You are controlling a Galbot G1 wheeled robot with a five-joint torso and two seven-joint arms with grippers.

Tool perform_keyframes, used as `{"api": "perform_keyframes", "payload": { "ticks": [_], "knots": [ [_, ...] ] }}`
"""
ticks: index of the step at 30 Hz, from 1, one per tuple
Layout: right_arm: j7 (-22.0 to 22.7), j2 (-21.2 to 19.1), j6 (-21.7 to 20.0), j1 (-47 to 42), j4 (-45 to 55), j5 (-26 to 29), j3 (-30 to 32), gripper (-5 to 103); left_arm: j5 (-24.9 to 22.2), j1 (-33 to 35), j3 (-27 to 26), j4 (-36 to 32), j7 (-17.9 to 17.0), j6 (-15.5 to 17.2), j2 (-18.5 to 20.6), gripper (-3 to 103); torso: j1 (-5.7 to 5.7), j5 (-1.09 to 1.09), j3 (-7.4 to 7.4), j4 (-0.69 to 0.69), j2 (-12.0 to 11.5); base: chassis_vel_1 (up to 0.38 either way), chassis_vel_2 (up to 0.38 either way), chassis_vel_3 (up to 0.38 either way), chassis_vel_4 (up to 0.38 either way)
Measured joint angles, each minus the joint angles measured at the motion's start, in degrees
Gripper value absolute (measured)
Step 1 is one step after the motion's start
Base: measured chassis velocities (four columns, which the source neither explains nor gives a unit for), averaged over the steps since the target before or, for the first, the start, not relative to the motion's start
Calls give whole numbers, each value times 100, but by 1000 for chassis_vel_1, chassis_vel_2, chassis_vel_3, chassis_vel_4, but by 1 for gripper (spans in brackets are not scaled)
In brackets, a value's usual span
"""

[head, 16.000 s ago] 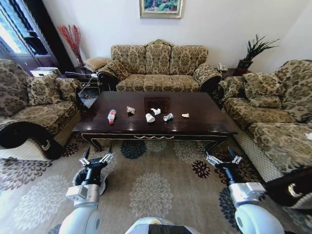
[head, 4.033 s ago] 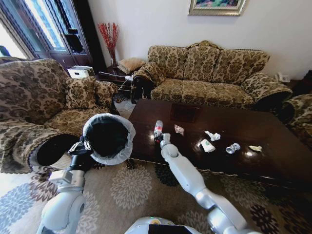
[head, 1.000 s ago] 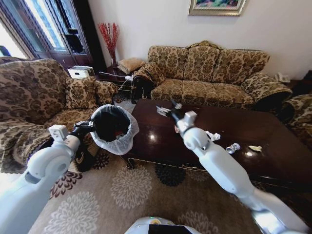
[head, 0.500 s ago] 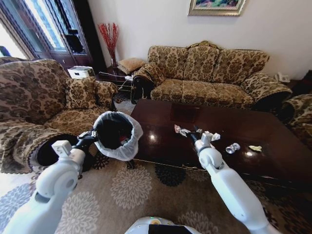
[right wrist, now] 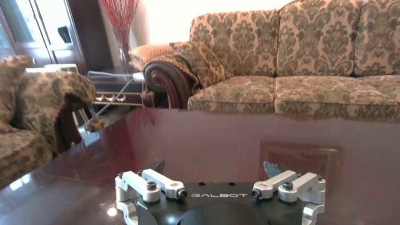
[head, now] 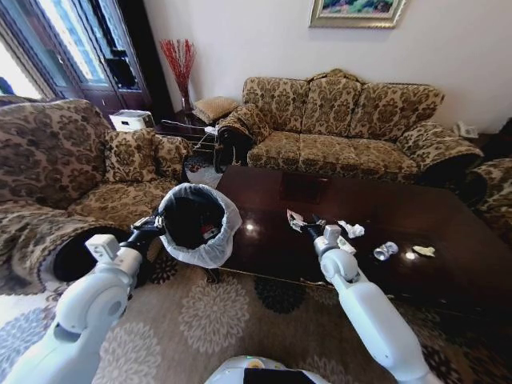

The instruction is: Move to the front of the table and place the trash on the table into the trash bin.

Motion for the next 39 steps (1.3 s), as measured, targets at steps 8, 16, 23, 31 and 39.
{"api": "perform_keyframes", "payload": {
  "ticks": [8, 16, 23, 31, 39],
  "knots": [
    [-428, 174, 408, 578, -1406, -623, -368, 100, 1, -19, 13, 6, 136, -45, 15, 2, 2, 1, 2, 0, -2, -79, 69, 73, -70],
    [-764, 722, 943, 1276, -2881, -1064, -462, 100, 4, 5, 9, 18, 213, -68, -19, 2, -8, -1, -2, 3, 0, 0, 0, 0, 0],
    [-771, 1029, 914, 1474, -3516, -1134, -360, 100, 6, 5, 5, 0, 245, -73, -27, 2, -2, 0, 0, -1, 0, 0, 0, 0, 0],
    [-703, 1121, 858, 1494, -3681, -1136, -242, 87, 6, -11, 17, 11, 255, -83, -26, 2, -4, -1, -1, 2, 0, 0, 0, 0, 0],
    [-634, 1081, 878, 1350, -3638, -1153, -105, 54, 7, -23, 41, 25, 270, -100, 13, 2, -5, -1, -2, 1, 0, 0, 0, 0, 0]
  ]
}}
